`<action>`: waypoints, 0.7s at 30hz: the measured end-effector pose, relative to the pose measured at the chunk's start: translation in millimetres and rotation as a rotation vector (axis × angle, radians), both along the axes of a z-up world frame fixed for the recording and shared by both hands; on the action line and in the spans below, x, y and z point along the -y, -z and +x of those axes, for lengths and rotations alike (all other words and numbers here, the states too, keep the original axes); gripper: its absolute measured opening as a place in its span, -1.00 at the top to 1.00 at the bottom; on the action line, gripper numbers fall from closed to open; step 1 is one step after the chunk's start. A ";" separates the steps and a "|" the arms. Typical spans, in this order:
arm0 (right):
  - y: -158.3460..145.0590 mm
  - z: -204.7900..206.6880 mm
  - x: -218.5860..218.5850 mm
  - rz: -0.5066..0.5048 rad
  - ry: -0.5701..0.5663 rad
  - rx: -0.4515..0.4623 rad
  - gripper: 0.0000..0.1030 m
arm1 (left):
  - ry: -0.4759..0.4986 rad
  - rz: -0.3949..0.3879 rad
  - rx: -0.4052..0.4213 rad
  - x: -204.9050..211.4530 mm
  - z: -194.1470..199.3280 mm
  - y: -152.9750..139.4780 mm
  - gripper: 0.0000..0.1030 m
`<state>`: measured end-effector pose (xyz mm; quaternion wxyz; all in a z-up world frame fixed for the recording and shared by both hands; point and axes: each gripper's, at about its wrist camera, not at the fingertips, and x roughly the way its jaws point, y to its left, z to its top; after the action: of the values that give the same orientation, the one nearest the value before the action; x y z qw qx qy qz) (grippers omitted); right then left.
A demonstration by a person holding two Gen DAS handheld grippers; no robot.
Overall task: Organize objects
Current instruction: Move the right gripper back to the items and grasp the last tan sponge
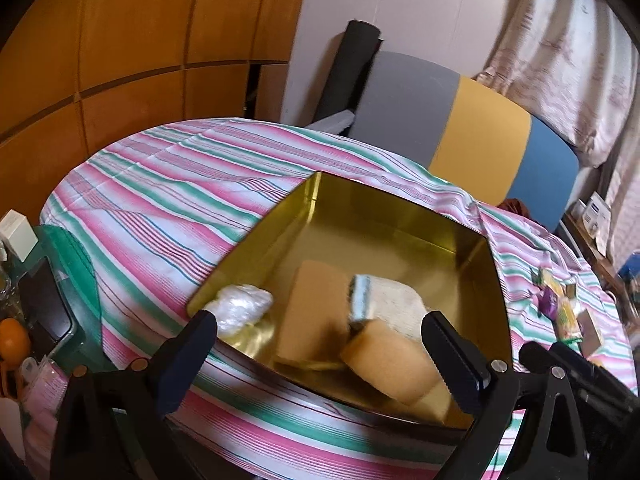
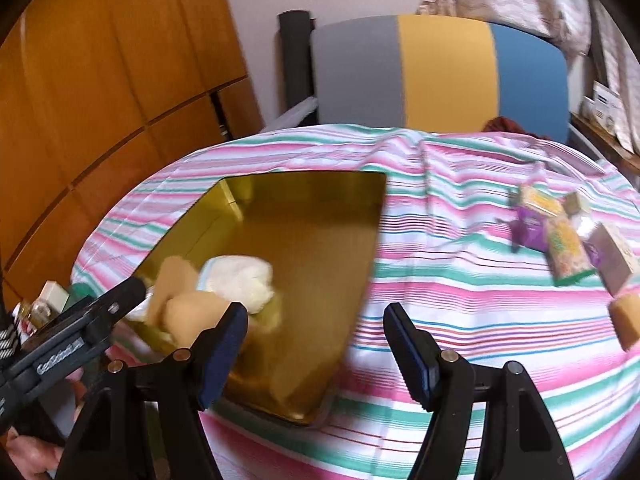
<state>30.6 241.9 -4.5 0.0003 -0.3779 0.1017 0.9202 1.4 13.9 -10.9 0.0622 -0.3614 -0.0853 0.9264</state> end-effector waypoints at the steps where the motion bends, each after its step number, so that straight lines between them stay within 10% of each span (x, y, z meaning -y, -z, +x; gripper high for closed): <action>1: 0.6 2.1 -8.2 -0.002 0.025 0.002 -0.39 | 0.014 -0.003 -0.002 -3.9 1.9 -0.5 -1.00; 21: 57.6 58.1 -149.6 0.026 0.354 0.165 -0.39 | 0.365 -0.061 -0.016 -97.0 50.9 -2.0 -1.00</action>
<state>88.7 391.5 -62.1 0.1754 -0.4280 0.1545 0.8730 52.3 111.0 -8.9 0.2187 -0.3652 0.0105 0.9048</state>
